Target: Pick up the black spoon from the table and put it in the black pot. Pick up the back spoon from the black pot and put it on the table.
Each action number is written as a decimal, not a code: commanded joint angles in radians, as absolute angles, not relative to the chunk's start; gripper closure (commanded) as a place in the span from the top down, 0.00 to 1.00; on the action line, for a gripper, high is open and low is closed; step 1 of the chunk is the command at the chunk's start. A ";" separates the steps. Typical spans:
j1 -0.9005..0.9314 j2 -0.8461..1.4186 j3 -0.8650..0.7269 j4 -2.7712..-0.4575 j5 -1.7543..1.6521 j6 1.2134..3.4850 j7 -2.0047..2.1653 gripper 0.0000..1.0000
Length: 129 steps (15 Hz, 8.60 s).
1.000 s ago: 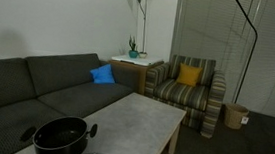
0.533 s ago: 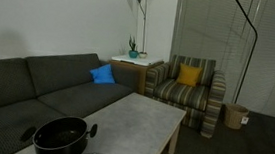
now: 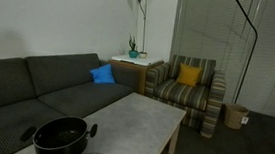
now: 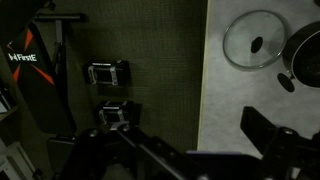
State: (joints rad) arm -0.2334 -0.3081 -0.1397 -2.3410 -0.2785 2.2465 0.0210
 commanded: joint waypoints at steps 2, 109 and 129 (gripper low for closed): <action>-0.227 -0.308 -0.145 -2.339 -0.280 2.243 0.022 1.00; 0.040 1.376 0.090 -1.570 -0.385 2.592 -0.780 1.00; -0.038 1.490 0.150 -1.444 -0.340 2.592 -0.861 0.05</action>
State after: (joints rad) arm -0.0260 1.4065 0.1242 -1.4979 -0.3612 2.5626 -0.8176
